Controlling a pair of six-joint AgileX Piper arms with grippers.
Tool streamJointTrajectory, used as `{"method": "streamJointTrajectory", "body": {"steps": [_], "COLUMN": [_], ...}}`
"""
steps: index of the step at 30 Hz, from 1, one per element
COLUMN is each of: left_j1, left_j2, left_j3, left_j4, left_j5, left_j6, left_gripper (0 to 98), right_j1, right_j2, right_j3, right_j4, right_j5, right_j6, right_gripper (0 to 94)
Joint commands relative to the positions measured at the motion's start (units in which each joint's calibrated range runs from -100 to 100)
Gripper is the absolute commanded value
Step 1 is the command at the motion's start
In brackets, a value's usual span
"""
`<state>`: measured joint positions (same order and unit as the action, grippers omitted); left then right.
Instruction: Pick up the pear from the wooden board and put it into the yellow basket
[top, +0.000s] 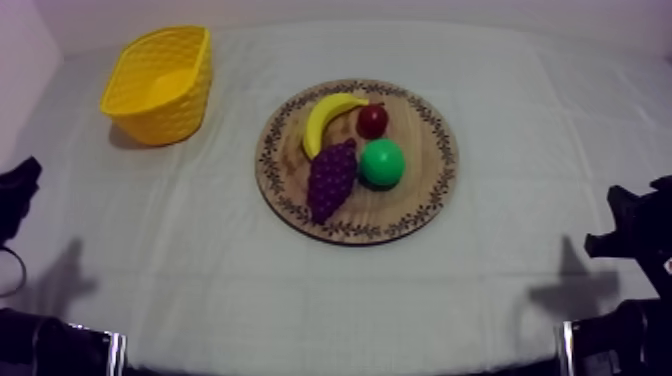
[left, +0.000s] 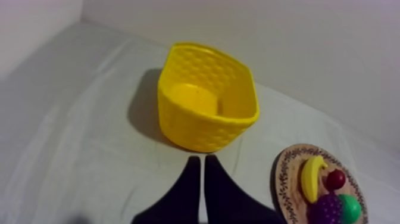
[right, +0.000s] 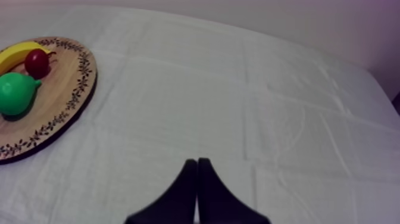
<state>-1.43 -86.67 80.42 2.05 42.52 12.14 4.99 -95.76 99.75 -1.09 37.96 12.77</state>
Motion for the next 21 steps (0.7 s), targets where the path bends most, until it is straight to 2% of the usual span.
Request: {"method": "streamJointTrajectory", "body": {"steps": [1, 7, 13, 15, 21], "left_j1": [0.0, 1.5, 8.2, 11.5, 23.1], "left_j2": [10.1, 24.5, 35.9, 39.1, 49.6], "left_j3": [-15.2, -36.3, -47.6, -50.1, -59.4], "left_j4": [0.54, 1.96, 1.71, 0.74, -3.85], "left_j5": [4.6, 17.2, 20.1, 19.9, 21.9], "left_j6": [0.2, 2.7, 6.4, 8.0, 14.1], "left_gripper": [0.0, 0.0, 1.8, 2.1, 3.4], "right_j1": [0.0, 0.0, 0.0, 0.0, 0.0], "right_j2": [0.0, 0.0, 0.0, 0.0, 0.0], "right_j3": [0.0, 0.0, 0.0, 0.0, 0.0], "right_j4": [0.0, 0.0, 0.0, 0.0, 0.0], "right_j5": [0.1, 0.1, 0.1, 0.1, 0.1], "right_j6": [0.0, 0.0, 0.0, 0.0, 0.0], "right_gripper": [0.3, 0.3, 0.3, 0.3, 0.3]}}
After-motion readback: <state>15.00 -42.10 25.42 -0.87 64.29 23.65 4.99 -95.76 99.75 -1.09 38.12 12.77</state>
